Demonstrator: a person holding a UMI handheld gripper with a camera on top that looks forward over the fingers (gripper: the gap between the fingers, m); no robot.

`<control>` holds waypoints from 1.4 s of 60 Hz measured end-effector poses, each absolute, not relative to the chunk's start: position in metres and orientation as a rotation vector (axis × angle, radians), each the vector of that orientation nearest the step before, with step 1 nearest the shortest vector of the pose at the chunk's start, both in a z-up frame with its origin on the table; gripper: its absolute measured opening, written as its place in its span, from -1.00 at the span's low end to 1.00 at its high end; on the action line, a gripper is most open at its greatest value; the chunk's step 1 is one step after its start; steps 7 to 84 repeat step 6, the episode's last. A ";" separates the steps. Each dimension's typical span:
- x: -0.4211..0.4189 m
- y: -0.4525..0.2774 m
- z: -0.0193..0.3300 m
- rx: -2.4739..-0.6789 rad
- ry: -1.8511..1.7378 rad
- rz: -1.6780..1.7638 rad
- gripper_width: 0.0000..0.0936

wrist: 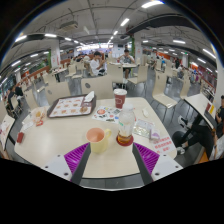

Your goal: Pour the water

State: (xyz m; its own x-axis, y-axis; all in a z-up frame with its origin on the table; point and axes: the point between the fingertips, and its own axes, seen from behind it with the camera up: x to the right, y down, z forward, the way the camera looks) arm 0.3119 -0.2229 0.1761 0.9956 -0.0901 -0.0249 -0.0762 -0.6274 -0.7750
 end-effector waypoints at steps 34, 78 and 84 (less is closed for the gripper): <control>0.311 -0.221 0.177 -2.251 0.097 -0.032 0.81; 0.311 -0.221 0.177 -2.251 0.097 -0.032 0.81; 0.311 -0.221 0.177 -2.251 0.097 -0.032 0.81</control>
